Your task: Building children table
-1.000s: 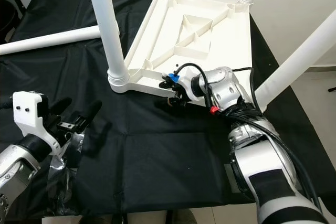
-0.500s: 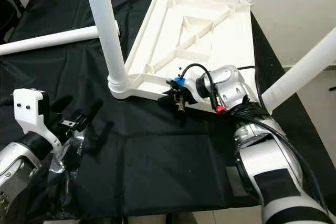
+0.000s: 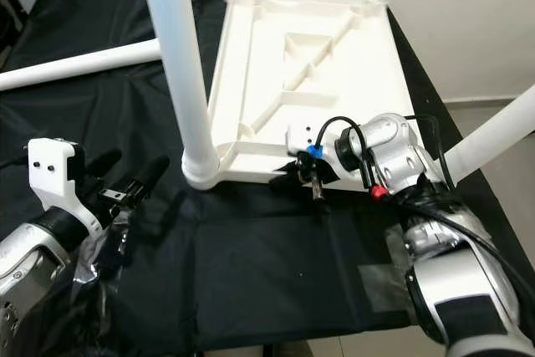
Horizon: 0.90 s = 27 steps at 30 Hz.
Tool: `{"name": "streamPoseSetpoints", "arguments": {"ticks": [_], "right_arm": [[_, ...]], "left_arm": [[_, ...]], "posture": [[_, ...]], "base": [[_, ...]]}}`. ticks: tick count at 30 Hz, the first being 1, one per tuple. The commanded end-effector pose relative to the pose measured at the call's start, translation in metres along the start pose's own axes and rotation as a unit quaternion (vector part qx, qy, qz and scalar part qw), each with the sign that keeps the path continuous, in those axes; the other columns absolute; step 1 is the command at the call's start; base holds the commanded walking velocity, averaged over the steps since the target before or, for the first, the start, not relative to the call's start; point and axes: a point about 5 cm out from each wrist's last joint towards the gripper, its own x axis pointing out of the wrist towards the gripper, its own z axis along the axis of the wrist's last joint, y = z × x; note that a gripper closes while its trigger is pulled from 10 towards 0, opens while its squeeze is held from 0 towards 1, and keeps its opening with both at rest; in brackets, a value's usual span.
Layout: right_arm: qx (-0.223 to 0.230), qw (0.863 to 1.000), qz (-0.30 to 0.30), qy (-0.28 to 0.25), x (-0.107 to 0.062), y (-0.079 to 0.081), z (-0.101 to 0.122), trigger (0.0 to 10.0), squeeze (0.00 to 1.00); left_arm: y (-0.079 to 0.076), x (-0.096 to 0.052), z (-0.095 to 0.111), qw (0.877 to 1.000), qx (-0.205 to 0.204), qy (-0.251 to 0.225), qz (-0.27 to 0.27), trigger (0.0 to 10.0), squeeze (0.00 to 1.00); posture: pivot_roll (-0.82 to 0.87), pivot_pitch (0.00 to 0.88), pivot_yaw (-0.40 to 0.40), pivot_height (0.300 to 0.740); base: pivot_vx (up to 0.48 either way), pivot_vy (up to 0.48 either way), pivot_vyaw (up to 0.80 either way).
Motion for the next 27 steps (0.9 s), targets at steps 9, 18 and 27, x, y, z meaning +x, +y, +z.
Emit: {"name": "streamPoseSetpoints", "arguments": {"ticks": [9, 18, 27], "right_arm": [[-0.039, 0.992, 0.118, -0.013, 0.020, 0.032, 0.006, 0.0, 0.00], [-0.051, 0.988, 0.146, -0.007, 0.017, 0.045, 0.008, 0.0, 0.00], [-0.063, 0.991, 0.092, 0.078, 0.003, 0.035, -0.009, 0.0, 0.00]], "left_arm": [[0.001, 0.001, 0.000, 1.000, 0.005, 0.008, -0.002, 10.0, 0.00], [0.002, 0.001, 0.002, 1.000, 0.005, 0.004, 0.002, 10.0, 0.00], [0.001, 0.001, 0.003, 1.000, 0.005, 0.001, 0.002, 10.0, 0.00]], "posture": [[0.04, 0.309, -0.025, 0.740], [0.05, 0.312, -0.031, 0.740], [0.04, 0.315, -0.034, 0.740]], "base": [[0.000, 0.000, 0.00], [0.000, 0.000, 0.00], [0.000, 0.000, 0.00]]}}
